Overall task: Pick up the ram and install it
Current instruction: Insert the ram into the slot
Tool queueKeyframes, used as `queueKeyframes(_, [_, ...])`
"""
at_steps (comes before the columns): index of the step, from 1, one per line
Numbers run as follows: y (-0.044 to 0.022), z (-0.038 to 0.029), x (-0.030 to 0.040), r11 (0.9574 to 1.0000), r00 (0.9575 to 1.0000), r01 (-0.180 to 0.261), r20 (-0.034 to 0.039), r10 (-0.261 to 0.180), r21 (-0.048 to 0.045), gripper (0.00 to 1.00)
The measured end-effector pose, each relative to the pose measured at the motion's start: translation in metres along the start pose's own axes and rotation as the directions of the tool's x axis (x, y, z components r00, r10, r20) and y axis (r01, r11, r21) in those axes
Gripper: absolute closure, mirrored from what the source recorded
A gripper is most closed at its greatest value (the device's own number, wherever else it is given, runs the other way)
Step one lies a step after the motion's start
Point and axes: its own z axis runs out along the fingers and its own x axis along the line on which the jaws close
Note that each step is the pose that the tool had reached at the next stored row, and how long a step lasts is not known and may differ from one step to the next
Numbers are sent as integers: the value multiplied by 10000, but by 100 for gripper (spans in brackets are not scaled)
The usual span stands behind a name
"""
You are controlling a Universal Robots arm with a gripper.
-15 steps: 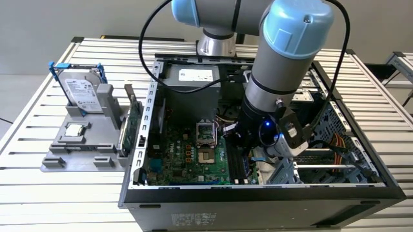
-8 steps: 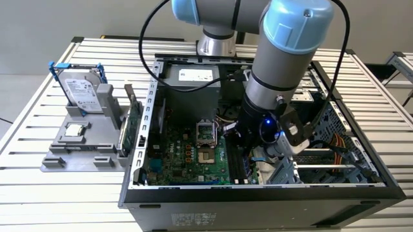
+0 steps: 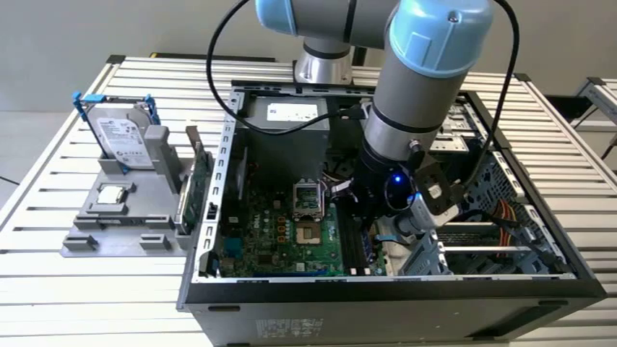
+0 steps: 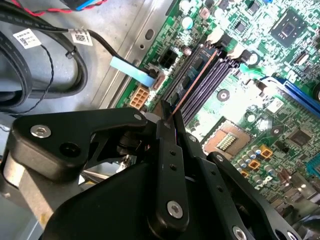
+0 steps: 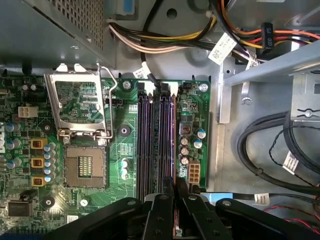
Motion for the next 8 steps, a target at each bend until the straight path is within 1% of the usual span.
queueKeyframes(3, [1, 11, 11, 10000, 10000, -61, 19, 61, -2, 100])
queueKeyframes(8, [2, 32, 11, 9999, 9999, -118, 25, 118, -1, 100])
